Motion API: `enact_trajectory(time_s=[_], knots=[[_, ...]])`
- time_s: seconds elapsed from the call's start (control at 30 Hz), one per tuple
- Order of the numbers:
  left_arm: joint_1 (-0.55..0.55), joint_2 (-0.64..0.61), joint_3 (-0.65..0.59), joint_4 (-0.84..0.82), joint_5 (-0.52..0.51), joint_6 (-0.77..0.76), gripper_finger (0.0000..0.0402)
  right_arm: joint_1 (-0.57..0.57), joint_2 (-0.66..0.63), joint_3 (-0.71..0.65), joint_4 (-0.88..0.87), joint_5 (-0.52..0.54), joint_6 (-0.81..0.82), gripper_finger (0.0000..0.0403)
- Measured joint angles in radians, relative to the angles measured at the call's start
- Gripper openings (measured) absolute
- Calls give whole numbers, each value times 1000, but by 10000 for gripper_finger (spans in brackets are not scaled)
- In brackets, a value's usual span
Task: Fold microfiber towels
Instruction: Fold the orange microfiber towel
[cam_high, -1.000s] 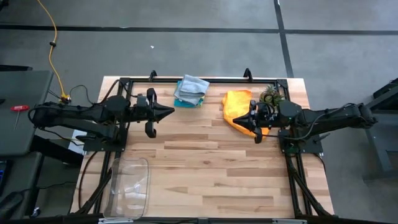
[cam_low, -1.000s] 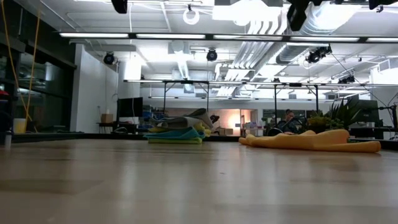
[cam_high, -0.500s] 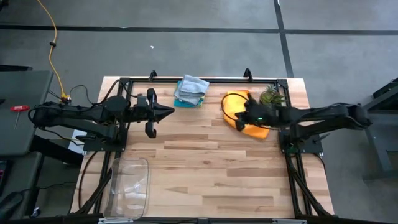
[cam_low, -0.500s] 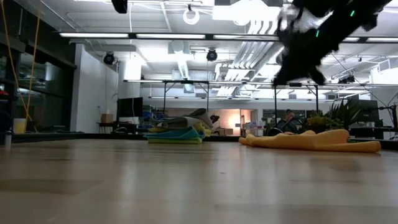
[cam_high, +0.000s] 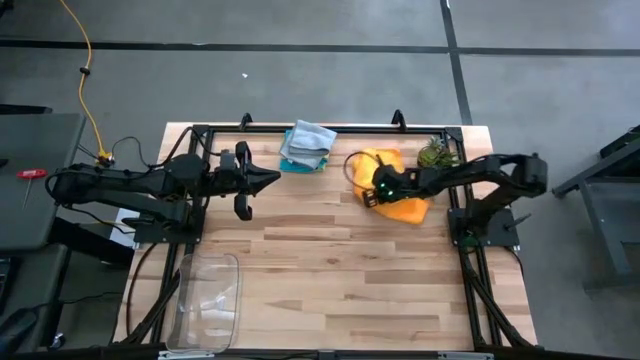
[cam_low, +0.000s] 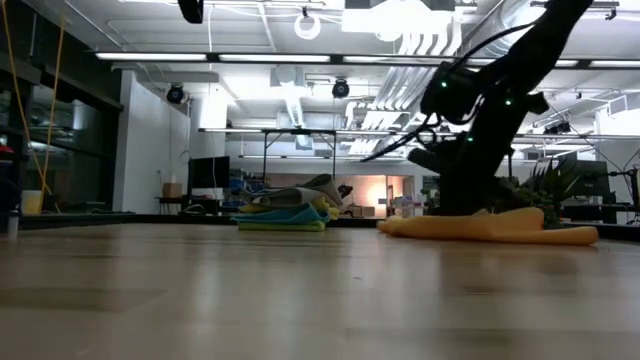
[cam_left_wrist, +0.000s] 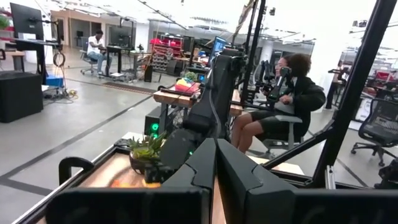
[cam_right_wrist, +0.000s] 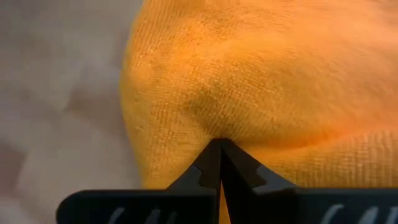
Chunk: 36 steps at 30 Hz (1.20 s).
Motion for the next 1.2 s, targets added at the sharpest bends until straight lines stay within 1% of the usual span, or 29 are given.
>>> enact_trajectory(time_s=[0.13, 0.27, 0.4, 0.53, 0.63, 0.73, 0.8, 0.9, 1.03, 1.1, 1.2], knots=[[0, 0, 0, -1, -2, 0, 5, 89, 84, 62, 56, -93, -73, 0], [0, 0, 0, -12, -35, 1, 5, 203, 171, 138, 102, -184, -177, 0], [0, 0, 0, -42, -58, 0, 5, 304, 239, 225, 117, -206, -272, 0], [0, 0, 0, -86, -63, 0, 5, 365, 229, 310, 78, -240, -457, 0], [0, 0, 0, -117, -61, 0, 5, 380, 167, 364, -74, -192, -553, 0], [0, 0, 0, -147, -61, 0, 5, 370, 75, 387, -224, -98, -586, 0], [0, 14, 1, -163, -77, -6, 6, 359, -1, 368, -267, -53, -575, 0], [0, 65, 2, -206, -123, -34, 15, 338, -132, 294, -285, -13, -510, 0], [7, 194, 2, -216, -156, -60, 53, 327, -302, 174, -283, 56, -386, 0], [23, 272, 3, -193, -141, -84, 84, 327, -376, 116, -271, 82, -324, 0], [56, 410, 37, -197, -102, -106, 134, 328, -467, 37, -222, 102, -240, 0]])
